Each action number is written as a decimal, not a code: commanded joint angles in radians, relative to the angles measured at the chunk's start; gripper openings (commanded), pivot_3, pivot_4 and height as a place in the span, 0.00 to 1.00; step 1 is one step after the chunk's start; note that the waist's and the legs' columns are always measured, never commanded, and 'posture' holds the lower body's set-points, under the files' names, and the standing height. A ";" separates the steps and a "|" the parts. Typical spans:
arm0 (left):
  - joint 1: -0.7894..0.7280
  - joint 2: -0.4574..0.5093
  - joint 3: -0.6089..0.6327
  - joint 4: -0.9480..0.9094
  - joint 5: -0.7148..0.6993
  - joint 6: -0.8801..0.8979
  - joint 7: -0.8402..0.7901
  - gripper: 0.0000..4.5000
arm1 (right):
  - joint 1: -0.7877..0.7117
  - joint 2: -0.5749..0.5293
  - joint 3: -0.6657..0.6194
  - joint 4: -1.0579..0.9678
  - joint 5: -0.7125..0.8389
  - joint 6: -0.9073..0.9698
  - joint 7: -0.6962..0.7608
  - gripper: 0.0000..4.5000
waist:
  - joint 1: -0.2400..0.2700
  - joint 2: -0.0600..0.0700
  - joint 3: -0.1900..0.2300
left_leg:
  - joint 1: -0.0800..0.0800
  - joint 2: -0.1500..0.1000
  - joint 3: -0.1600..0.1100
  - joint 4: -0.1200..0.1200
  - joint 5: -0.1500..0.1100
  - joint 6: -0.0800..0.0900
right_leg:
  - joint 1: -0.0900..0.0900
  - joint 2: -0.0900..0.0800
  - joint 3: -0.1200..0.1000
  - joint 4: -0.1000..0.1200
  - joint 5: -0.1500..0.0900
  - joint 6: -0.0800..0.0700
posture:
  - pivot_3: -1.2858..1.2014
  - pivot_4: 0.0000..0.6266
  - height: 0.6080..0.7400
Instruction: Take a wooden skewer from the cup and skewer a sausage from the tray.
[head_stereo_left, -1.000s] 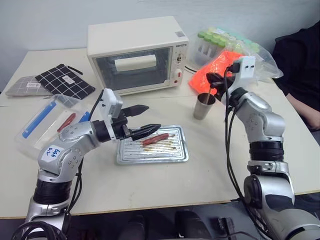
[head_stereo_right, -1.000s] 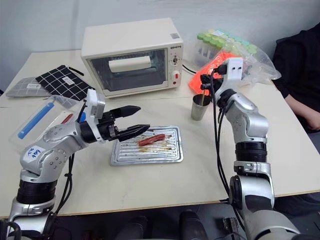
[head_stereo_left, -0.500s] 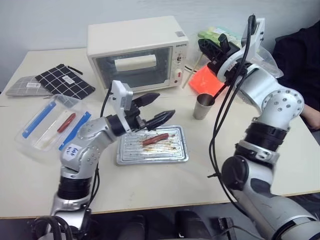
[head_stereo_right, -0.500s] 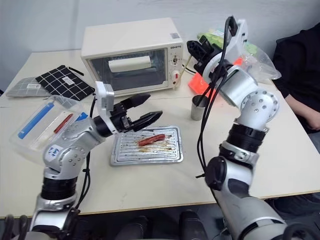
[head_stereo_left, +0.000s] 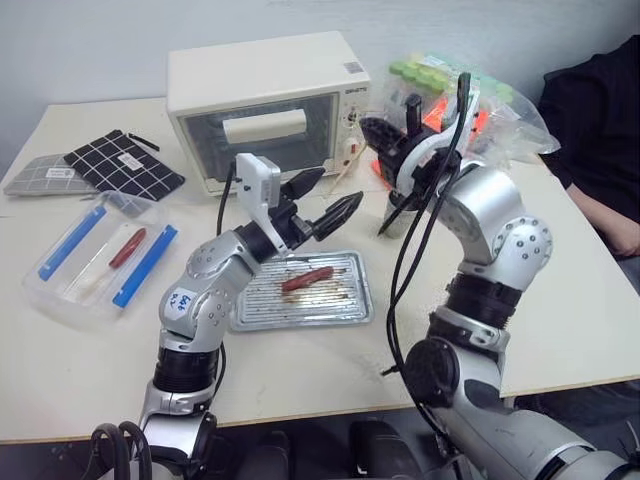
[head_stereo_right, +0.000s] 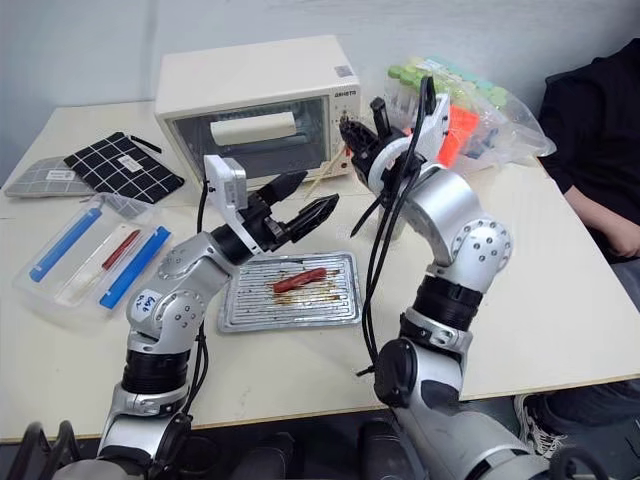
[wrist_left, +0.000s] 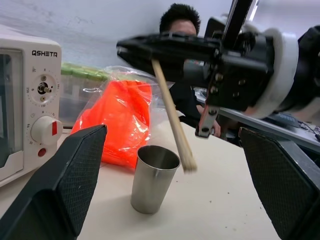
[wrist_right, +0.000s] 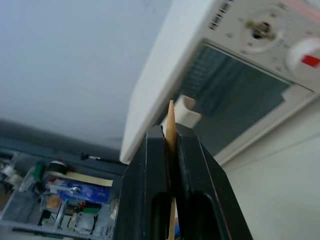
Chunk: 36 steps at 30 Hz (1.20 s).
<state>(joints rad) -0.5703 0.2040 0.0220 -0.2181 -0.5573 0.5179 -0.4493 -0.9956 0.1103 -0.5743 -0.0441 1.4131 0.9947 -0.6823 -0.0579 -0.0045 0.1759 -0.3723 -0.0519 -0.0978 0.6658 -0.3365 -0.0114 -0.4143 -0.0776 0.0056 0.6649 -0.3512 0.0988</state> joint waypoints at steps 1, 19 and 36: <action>0.022 0.002 -0.002 -0.051 0.004 -0.003 0.007 0.96 | 0.024 0.020 0.062 -0.070 0.083 -0.062 -0.047 0.00 | -0.002 0.000 0.000 | 0.000 0.000 0.000 0.000 0.000 0.000 | 0.000 0.000 0.000 0.000 0.000 0.000 | 0.52 0.24 1.00; 0.033 -0.041 -0.015 -0.098 0.006 0.049 0.081 0.23 | 0.115 -0.036 0.218 -0.084 0.093 -0.206 -0.006 0.00 | 0.000 0.000 0.000 | 0.000 0.000 0.000 0.000 0.000 0.000 | 0.000 0.000 0.000 -0.001 0.000 0.000 | 0.52 0.24 1.00; -0.016 -0.101 0.021 -0.035 0.056 -0.013 0.156 0.01 | 0.138 -0.042 0.280 -0.100 0.107 -0.282 0.011 0.00 | 0.003 0.000 0.000 | 0.000 0.000 0.000 0.000 0.000 0.000 | 0.000 0.000 0.000 -0.001 0.000 0.000 | 0.52 0.24 1.00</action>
<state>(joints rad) -0.5502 0.1046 0.0186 -0.2273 -0.5078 0.5425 -0.3149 -0.8587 0.0677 -0.3113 -0.0922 1.5008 0.7183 -0.6839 -0.0547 -0.0044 0.1758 -0.3723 -0.0519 -0.0977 0.6654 -0.3365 -0.0113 -0.4141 -0.0775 0.0057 0.6634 -0.3512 0.0988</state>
